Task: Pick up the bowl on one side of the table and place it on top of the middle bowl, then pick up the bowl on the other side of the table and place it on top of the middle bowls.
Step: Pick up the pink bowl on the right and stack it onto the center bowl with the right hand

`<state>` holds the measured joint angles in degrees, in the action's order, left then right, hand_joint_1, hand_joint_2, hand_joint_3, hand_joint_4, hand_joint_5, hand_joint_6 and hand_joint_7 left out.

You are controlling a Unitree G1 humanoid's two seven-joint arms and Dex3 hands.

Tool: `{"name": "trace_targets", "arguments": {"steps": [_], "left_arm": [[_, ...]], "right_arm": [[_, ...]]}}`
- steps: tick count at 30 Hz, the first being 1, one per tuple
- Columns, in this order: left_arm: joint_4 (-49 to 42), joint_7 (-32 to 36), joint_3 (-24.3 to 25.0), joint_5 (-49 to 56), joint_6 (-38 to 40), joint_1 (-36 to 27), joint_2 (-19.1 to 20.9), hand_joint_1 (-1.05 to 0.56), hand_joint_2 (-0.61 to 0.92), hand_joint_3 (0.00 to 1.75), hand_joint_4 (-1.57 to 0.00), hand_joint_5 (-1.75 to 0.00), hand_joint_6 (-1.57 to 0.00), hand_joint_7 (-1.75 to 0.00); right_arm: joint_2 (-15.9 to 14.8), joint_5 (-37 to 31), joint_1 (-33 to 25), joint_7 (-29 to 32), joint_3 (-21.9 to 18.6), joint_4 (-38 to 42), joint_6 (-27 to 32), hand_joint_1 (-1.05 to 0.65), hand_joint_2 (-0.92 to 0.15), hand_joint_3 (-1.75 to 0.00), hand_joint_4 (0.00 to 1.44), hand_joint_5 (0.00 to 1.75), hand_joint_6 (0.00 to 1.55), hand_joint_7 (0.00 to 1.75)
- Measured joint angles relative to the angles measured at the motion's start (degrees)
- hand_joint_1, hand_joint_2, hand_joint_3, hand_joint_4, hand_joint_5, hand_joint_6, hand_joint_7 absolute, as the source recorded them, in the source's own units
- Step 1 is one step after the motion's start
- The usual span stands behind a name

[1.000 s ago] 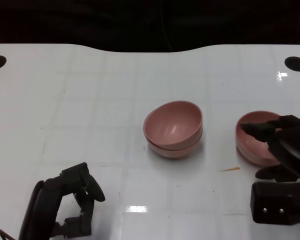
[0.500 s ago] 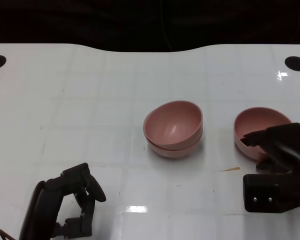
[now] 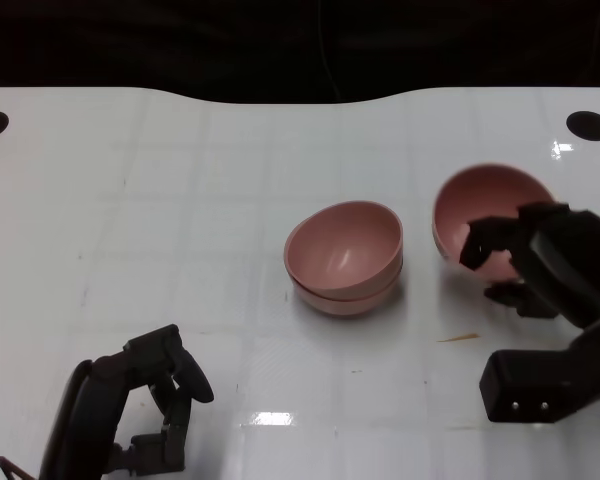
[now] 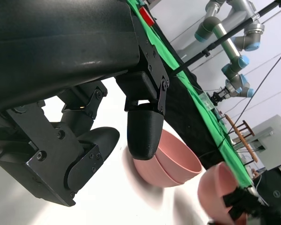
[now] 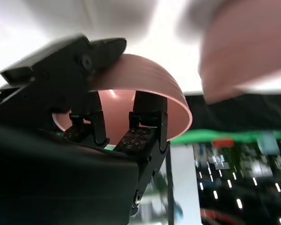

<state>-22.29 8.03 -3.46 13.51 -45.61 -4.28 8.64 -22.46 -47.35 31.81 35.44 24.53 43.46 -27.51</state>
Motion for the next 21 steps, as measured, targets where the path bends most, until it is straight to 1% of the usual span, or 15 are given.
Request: {"name": "trace_targets", "arguments": {"steps": [2, 5, 8, 12, 14, 15, 19, 21], "left_arm": [[-0.2, 0.0, 0.0, 0.0, 0.0, 0.0, 0.0, -0.01, 0.33, 1.48, -0.87, -1.73, -0.82, -1.49], [-0.3, 0.0, 0.2, 0.1, 0.0, 0.0, 0.0, -0.01, 0.32, 1.48, -0.88, -1.73, -0.82, -1.49], [-0.5, 0.0, 0.2, 0.2, 0.0, 0.1, 0.0, 0.00, 0.32, 1.48, -0.88, -1.74, -0.82, -1.49], [-0.7, 0.0, 0.2, 0.2, 0.0, 0.3, 0.0, 0.00, 0.32, 1.48, -0.88, -1.74, -0.81, -1.49], [-1.1, 0.0, 0.2, 0.4, -0.1, 0.2, 0.1, -0.01, 0.32, 1.48, -0.88, -1.74, -0.81, -1.49], [-1.2, 0.0, 0.2, 0.6, -0.1, 0.3, 0.1, -0.01, 0.32, 1.48, -0.87, -1.74, -0.81, -1.49], [-1.5, 0.0, 0.0, 0.9, -0.1, 0.7, 0.1, -0.01, 0.32, 1.49, -0.86, -1.74, -0.81, -1.48], [-1.5, 0.0, 0.0, 1.2, -0.1, 0.7, 0.1, -0.02, 0.32, 1.49, -0.86, -1.74, -0.81, -1.48]], "right_arm": [[0.2, 0.3, 0.7, 0.7, 0.0, -0.5, -0.5, 0.06, -0.25, -1.21, 1.00, 1.75, 0.84, 1.62], [0.8, 0.8, 0.9, 0.6, -0.4, -2.5, -0.7, 0.02, -0.24, -1.31, 1.01, 1.75, 0.80, 1.69], [2.2, 1.9, 2.4, -0.1, -0.7, -4.4, -1.5, 0.01, -0.23, -1.33, 1.02, 1.75, 0.78, 1.73], [3.4, 2.6, 4.1, -1.1, -0.9, -4.8, -2.2, -0.01, -0.21, -1.36, 1.02, 1.75, 0.80, 1.70], [4.3, 2.7, 4.6, -1.6, -0.9, -4.6, -2.6, -0.06, -0.20, -1.42, 1.01, 1.75, 0.85, 1.60], [5.0, 2.9, 5.2, -2.1, -0.9, -4.4, -3.0, -0.08, -0.20, -1.43, 1.01, 1.75, 0.85, 1.59], [7.3, 4.1, 8.5, -4.8, -0.8, -3.7, -4.1, -0.11, -0.19, -1.45, 1.00, 1.75, 0.85, 1.58], [7.9, 4.3, 9.8, -6.2, -0.7, -3.4, -4.6, -0.11, -0.21, -1.44, 1.00, 1.75, 0.86, 1.54]]}}
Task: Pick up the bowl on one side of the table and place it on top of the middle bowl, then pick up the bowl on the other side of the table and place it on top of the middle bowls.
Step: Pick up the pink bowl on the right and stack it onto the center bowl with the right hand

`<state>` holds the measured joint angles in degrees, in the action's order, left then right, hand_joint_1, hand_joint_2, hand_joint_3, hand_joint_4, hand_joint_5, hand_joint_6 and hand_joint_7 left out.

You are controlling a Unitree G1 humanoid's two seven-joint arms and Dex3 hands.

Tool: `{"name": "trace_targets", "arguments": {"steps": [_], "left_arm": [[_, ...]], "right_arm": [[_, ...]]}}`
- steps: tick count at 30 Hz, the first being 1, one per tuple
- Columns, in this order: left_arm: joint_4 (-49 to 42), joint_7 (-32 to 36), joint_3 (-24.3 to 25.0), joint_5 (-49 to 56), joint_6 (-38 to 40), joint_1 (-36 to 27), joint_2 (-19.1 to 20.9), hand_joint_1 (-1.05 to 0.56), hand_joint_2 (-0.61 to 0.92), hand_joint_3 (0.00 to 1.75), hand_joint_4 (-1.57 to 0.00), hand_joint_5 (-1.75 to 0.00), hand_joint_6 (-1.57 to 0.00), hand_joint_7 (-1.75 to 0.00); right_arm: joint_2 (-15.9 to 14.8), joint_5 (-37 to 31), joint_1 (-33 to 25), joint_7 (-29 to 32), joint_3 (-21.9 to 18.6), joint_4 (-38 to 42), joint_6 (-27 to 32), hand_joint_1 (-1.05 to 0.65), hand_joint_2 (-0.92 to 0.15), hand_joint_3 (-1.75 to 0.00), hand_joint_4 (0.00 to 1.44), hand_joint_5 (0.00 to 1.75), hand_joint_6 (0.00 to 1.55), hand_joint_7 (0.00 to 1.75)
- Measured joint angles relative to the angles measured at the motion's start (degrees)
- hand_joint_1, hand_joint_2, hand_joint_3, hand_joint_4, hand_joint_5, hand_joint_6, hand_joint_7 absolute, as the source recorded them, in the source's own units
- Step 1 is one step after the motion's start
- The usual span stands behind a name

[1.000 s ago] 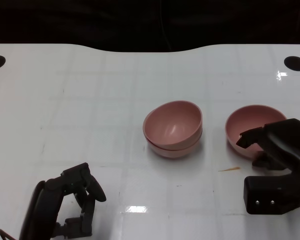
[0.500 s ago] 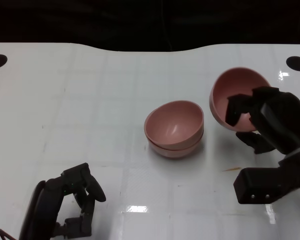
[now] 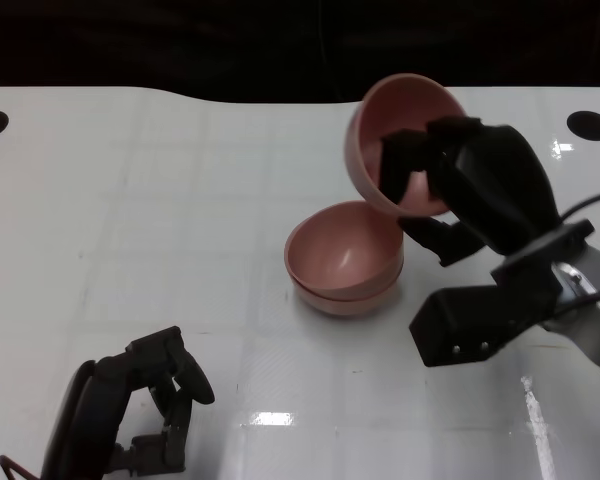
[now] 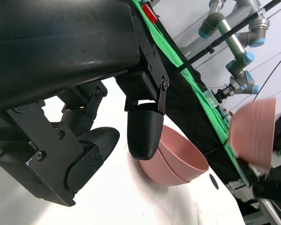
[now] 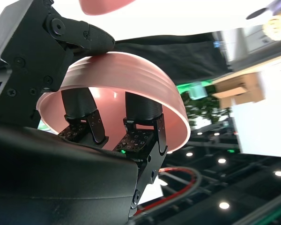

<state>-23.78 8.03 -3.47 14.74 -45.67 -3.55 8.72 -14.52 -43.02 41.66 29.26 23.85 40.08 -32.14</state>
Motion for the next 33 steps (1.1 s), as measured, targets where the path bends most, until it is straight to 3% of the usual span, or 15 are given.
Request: {"name": "trace_targets", "arguments": {"steps": [4, 12, 19, 24, 26, 28, 30, 33], "left_arm": [[0.0, 0.0, -0.2, 0.5, 0.0, -0.1, 0.0, -0.03, 0.33, 1.46, -0.86, -1.73, -0.80, -1.49], [0.0, 0.0, -0.6, 1.7, 0.1, -0.1, 0.0, -0.04, 0.34, 1.44, -0.85, -1.74, -0.81, -1.48], [0.1, 0.0, -0.8, 3.4, 0.3, -0.1, 0.0, -0.06, 0.33, 1.46, -0.84, -1.74, -0.82, -1.48], [0.1, 0.0, -0.8, 3.6, 0.3, -0.1, 0.0, -0.06, 0.34, 1.46, -0.84, -1.75, -0.82, -1.48], [0.1, 0.0, -0.9, 4.0, 0.3, -0.1, 0.0, -0.07, 0.34, 1.45, -0.84, -1.75, -0.81, -1.49], [0.1, 0.0, -0.9, 4.1, 0.2, -0.1, 0.0, -0.07, 0.34, 1.45, -0.84, -1.75, -0.81, -1.49], [0.1, 0.1, -0.9, 4.1, 0.2, -0.1, 0.0, -0.07, 0.35, 1.44, -0.84, -1.75, -0.80, -1.49], [0.1, 0.1, -0.9, 4.2, 0.2, -0.1, 0.0, -0.07, 0.35, 1.44, -0.84, -1.75, -0.80, -1.50]], "right_arm": [[1.7, 0.1, 1.0, -3.7, 1.4, 1.0, -0.3, -0.09, -0.23, -1.29, 0.99, 1.75, 0.85, 1.56], [2.5, 0.1, 1.2, -10.7, 2.5, 1.6, -0.1, -0.11, -0.27, -1.26, 0.97, 1.75, 0.82, 1.56], [2.2, 0.2, 1.6, -20.2, 3.4, 1.3, 3.1, -0.11, -0.42, -0.94, 0.94, 1.75, 0.76, 1.62], [1.6, 0.5, 1.6, -23.6, 3.4, 1.0, 3.8, -0.12, -0.51, -0.84, 0.90, 1.75, 0.74, 1.59], [1.3, 0.8, 1.6, -25.6, 3.4, 0.6, 4.4, -0.15, -0.58, -0.66, 0.87, 1.53, 0.88, 0.88], [1.3, 0.9, 1.6, -26.8, 3.4, 0.0, 4.8, -0.18, -0.68, -0.44, 0.86, 1.37, 1.01, 0.40], [1.2, 1.0, 1.6, -27.1, 3.4, -0.6, 5.0, -0.19, -0.73, -0.33, 0.85, 1.30, 1.06, 0.22], [1.2, 1.0, 1.6, -27.2, 3.4, -1.2, 5.1, -0.20, -0.75, -0.29, 0.85, 1.29, 1.08, 0.17]]}}
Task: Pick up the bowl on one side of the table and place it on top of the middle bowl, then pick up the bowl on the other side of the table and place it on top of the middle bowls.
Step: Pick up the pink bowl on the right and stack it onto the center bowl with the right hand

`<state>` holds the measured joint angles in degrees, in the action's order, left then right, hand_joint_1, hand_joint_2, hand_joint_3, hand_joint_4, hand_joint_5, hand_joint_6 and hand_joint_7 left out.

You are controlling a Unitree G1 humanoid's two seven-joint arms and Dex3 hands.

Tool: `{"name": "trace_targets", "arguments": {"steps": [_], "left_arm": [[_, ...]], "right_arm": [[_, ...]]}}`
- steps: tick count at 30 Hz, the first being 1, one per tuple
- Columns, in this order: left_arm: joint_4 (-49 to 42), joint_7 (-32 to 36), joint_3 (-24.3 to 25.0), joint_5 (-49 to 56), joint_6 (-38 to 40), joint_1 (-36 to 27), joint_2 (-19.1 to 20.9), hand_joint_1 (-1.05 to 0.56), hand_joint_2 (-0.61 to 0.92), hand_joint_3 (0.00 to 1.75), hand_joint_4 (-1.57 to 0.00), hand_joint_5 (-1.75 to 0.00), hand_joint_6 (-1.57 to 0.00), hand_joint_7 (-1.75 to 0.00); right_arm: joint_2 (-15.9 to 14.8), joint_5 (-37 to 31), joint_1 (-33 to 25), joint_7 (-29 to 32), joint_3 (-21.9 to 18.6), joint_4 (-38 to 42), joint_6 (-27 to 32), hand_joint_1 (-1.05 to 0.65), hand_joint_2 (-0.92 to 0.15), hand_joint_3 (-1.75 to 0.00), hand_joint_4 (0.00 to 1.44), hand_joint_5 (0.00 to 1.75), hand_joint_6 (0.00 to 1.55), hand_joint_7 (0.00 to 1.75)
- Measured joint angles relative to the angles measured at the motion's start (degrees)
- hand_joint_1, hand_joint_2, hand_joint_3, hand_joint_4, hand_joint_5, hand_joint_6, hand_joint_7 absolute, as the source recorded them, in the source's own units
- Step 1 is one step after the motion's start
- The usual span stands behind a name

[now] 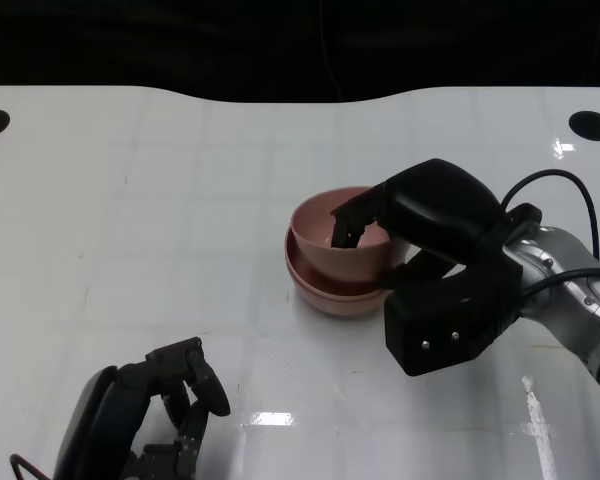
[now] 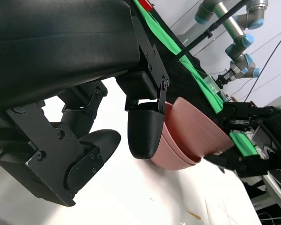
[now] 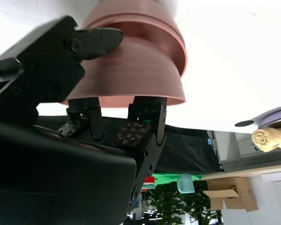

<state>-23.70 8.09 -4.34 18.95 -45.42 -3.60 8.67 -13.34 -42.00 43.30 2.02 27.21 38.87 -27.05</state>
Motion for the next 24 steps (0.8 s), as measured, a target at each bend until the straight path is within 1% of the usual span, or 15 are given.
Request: {"name": "trace_targets", "arguments": {"steps": [1, 2, 3, 4, 6, 10, 14, 17, 24], "left_arm": [[0.0, 0.0, 0.0, 0.1, 0.0, 0.0, 0.0, -0.07, 0.35, 1.44, -0.84, -1.75, -0.80, -1.50], [0.0, 0.0, 0.0, 0.3, 0.0, 0.0, 0.0, -0.07, 0.35, 1.44, -0.84, -1.75, -0.80, -1.50], [0.0, 0.0, 0.0, 0.4, 0.0, 0.0, 0.0, -0.07, 0.35, 1.44, -0.85, -1.75, -0.80, -1.50], [0.0, 0.0, 0.0, 0.4, 0.0, 0.0, 0.0, -0.07, 0.35, 1.44, -0.84, -1.75, -0.80, -1.50], [0.0, 0.0, 0.0, 0.4, 0.0, 0.0, 0.0, -0.07, 0.35, 1.44, -0.84, -1.75, -0.80, -1.51], [0.0, 0.0, 0.0, 0.4, 0.0, 0.0, 0.0, -0.07, 0.36, 1.44, -0.83, -1.75, -0.79, -1.51], [0.0, 0.0, 0.0, 0.4, -0.2, 0.0, 0.0, -0.06, 0.36, 1.43, -0.84, -1.75, -0.79, -1.51], [0.0, 0.0, 0.0, 0.4, -0.4, 0.0, 0.0, -0.05, 0.37, 1.43, -0.83, -1.75, -0.78, -1.51], [0.0, 0.0, 0.0, 0.5, -0.5, 0.0, 0.0, -0.04, 0.37, 1.42, -0.83, -1.75, -0.78, -1.52]], "right_arm": [[-0.1, 0.0, 0.0, -0.5, 0.0, -0.2, 0.1, -0.40, -0.85, -0.23, 0.59, 0.79, 0.80, 0.07], [-0.5, -0.1, 0.0, -1.6, 0.2, -0.5, 0.1, -0.48, -0.88, -0.22, 0.53, 0.53, 0.68, 0.04], [-1.1, -0.3, 0.0, -2.8, 0.5, -0.9, 0.2, -0.54, -0.91, -0.21, 0.49, 0.36, 0.61, 0.02], [-1.6, -0.5, 0.0, -3.6, 0.7, -1.4, 0.3, -0.56, -0.91, -0.21, 0.46, 0.29, 0.57, 0.01], [-2.2, -0.5, 0.0, -4.9, 0.7, -2.2, 0.5, -0.59, -0.92, -0.20, 0.40, 0.22, 0.51, 0.00], [-2.7, -1.0, 0.0, -7.3, 0.9, -3.8, 1.9, -0.64, -0.92, -0.24, 0.30, 0.15, 0.41, 0.00], [-3.7, -1.4, -0.1, -9.8, 1.1, -6.6, 3.5, -0.67, -0.92, -0.26, 0.27, 0.13, 0.38, 0.00], [-4.7, -1.5, -0.6, -10.3, 1.1, -9.1, 3.9, -0.69, -0.92, -0.28, 0.24, 0.12, 0.36, 0.00], [-6.6, -1.5, -5.0, -9.8, 1.1, -13.0, 4.1, -0.71, -0.92, -0.30, 0.22, 0.11, 0.33, 0.00]]}}
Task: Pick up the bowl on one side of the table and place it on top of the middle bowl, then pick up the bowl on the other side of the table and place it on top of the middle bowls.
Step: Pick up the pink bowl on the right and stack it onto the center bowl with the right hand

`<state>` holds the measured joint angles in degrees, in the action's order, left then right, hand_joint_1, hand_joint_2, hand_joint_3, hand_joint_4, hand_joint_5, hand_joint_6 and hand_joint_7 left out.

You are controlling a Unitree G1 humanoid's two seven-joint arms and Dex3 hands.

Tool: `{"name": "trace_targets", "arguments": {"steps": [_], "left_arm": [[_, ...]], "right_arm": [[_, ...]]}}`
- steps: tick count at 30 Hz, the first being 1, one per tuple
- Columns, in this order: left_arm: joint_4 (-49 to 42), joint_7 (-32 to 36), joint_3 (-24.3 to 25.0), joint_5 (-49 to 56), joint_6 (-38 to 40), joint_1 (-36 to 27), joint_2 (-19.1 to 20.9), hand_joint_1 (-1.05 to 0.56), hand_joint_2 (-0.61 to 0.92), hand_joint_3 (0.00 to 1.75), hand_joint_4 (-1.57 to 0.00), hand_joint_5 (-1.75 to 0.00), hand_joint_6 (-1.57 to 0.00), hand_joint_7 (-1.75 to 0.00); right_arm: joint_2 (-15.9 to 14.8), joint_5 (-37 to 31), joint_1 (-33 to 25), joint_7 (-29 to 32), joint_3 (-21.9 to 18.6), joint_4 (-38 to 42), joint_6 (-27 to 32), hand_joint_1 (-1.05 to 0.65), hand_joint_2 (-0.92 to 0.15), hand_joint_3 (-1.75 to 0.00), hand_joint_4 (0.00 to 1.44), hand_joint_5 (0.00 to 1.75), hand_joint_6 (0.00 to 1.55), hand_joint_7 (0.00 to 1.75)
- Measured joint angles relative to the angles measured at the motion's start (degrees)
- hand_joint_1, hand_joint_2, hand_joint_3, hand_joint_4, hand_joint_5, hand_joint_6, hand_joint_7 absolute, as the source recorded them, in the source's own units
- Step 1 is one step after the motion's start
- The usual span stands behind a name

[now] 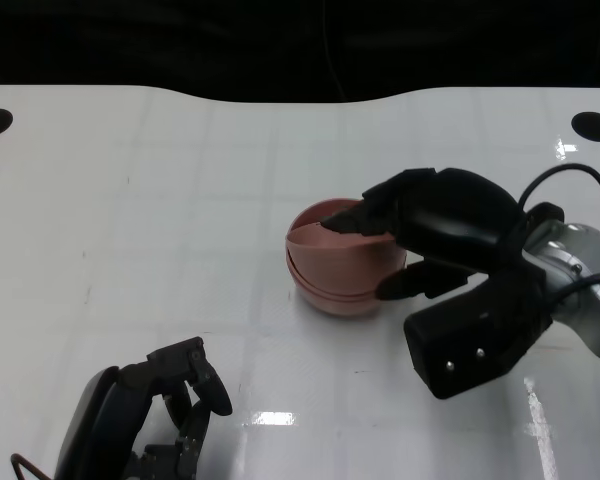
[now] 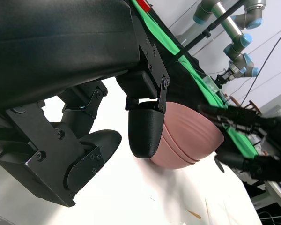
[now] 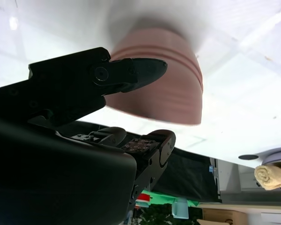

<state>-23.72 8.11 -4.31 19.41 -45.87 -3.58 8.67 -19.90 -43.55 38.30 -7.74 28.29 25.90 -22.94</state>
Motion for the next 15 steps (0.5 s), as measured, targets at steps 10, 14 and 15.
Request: {"name": "trace_targets", "arguments": {"steps": [10, 14, 15], "left_arm": [[0.0, 0.0, 0.1, 0.3, 0.0, 0.0, 0.0, -0.04, 0.38, 1.41, -0.83, -1.75, -0.78, -1.52], [0.0, 0.0, 0.1, 0.2, 0.0, 0.0, 0.0, -0.03, 0.37, 1.41, -0.83, -1.75, -0.78, -1.51], [0.0, 0.0, 0.1, 0.2, 0.0, 0.0, 0.0, -0.03, 0.37, 1.41, -0.83, -1.75, -0.78, -1.51]], "right_arm": [[-1.1, -2.9, -7.6, 4.7, 0.3, -4.0, -0.2, -0.69, -0.92, -0.32, 0.23, 0.12, 0.33, 0.00], [-1.1, -3.5, -8.9, 6.4, 0.5, -4.0, -1.0, -0.67, -0.92, -0.29, 0.25, 0.13, 0.34, 0.01], [-1.1, -3.5, -9.3, 7.2, 0.5, -3.7, -1.4, -0.67, -0.92, -0.28, 0.25, 0.13, 0.34, 0.00]]}}
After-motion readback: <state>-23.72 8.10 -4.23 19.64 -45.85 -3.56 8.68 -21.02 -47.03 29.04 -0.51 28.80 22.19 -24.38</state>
